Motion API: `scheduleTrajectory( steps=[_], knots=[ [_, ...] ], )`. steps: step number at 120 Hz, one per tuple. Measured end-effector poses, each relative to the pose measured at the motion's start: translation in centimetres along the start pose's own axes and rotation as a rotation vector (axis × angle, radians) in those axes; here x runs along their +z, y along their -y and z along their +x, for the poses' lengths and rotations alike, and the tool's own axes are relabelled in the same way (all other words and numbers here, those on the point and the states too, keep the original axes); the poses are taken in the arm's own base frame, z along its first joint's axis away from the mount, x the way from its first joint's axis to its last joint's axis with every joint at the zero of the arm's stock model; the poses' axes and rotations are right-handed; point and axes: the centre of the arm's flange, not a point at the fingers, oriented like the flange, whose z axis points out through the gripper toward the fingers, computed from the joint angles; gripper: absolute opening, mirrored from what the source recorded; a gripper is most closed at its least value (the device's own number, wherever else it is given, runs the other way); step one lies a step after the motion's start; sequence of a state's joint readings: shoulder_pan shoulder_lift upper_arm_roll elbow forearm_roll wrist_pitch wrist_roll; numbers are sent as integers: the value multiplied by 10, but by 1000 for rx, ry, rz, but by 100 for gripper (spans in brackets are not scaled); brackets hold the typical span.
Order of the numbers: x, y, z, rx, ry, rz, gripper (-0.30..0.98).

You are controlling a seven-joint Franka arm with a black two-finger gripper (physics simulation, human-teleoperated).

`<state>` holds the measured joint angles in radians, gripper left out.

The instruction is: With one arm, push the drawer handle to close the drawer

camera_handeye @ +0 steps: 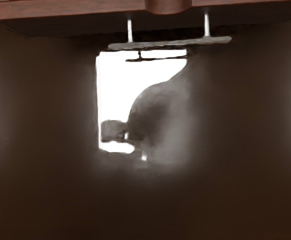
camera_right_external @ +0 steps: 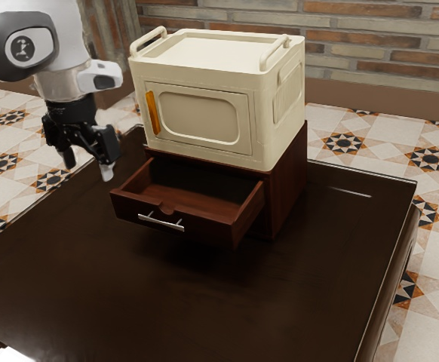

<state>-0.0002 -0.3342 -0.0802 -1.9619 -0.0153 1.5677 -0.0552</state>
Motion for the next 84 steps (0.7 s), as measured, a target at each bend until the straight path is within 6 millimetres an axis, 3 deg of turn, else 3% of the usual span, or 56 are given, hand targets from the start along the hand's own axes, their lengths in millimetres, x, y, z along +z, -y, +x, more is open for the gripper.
scheduleTrajectory(
  steps=[6,14,26,33,45,63,70,84],
  knots=[
    [17,8,-11,-28,-22,6,69],
    [44,7,-9,-40,-36,12,69],
    [108,16,28,-70,-16,5,69],
    [135,31,48,-108,-25,-2,69],
    [157,41,64,-137,-66,-10,69],
    [161,40,76,-162,-133,-17,69],
    [172,26,73,-147,-133,-8,66],
    [199,-10,59,-99,-145,16,45]
  ],
)
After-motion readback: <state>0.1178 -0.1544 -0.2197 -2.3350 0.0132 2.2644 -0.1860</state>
